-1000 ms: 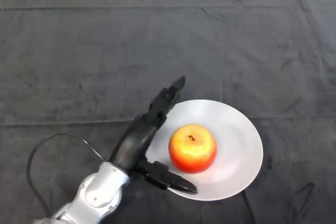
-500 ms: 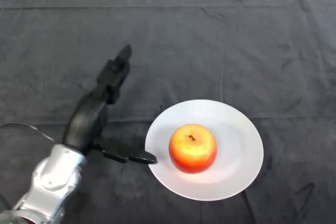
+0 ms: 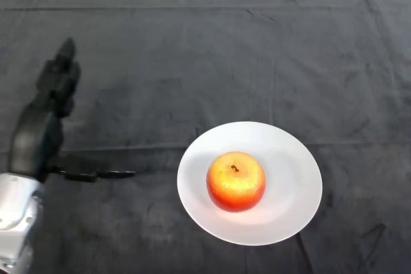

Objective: Move the apple to the plate

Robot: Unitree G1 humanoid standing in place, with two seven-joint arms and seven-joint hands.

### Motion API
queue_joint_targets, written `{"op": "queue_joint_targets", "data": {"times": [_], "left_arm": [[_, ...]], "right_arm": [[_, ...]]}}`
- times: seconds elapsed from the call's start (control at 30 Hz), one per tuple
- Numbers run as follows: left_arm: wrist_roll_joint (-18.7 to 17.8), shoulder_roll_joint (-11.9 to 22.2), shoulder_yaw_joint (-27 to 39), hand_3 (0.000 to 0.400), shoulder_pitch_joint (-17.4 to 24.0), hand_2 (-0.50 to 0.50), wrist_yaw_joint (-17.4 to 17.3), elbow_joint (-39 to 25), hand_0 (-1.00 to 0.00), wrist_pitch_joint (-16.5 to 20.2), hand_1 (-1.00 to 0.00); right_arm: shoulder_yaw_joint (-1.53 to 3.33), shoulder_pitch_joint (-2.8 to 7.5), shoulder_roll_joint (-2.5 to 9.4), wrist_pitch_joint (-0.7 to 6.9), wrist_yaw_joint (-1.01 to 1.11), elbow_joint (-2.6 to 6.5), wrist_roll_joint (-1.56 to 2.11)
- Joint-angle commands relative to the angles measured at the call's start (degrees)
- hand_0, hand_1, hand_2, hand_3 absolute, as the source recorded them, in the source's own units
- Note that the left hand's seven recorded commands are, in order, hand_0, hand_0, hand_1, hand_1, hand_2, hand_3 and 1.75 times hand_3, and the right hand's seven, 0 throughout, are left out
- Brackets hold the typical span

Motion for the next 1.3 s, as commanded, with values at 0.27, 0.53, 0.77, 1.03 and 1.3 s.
{"op": "queue_joint_targets", "data": {"times": [0.27, 0.53, 0.77, 1.03, 1.3], "left_arm": [[-4.0, 4.3, 7.8, 0.000, 2.0, 0.00, -2.6, 6.5, 0.00, -2.3, 0.00], [-7.3, 6.4, 14.1, 0.000, 2.6, 0.00, -5.6, 9.7, 0.00, -2.6, 0.00], [-10.7, 8.8, 20.0, 0.000, 3.8, 0.00, -8.5, 12.2, 0.00, -2.3, 0.00], [-13.5, 10.8, 25.8, 0.000, 4.6, 0.00, -9.7, 15.1, 0.00, -1.7, 0.00], [-15.7, 12.6, 31.0, 0.000, 5.4, 0.00, -10.4, 17.5, 0.00, -0.6, 0.00]], "right_arm": [[-0.83, -0.54, -1.01, -0.17, -0.12, -0.64, 1.17], [-0.84, -0.59, -1.08, -0.16, -0.06, -0.50, 1.16], [-0.84, -0.64, -1.13, -0.15, 0.00, -0.38, 1.14], [-0.84, -0.70, -1.20, -0.14, 0.06, -0.23, 1.12], [-0.84, -0.76, -1.26, -0.14, 0.13, -0.08, 1.10]]}}
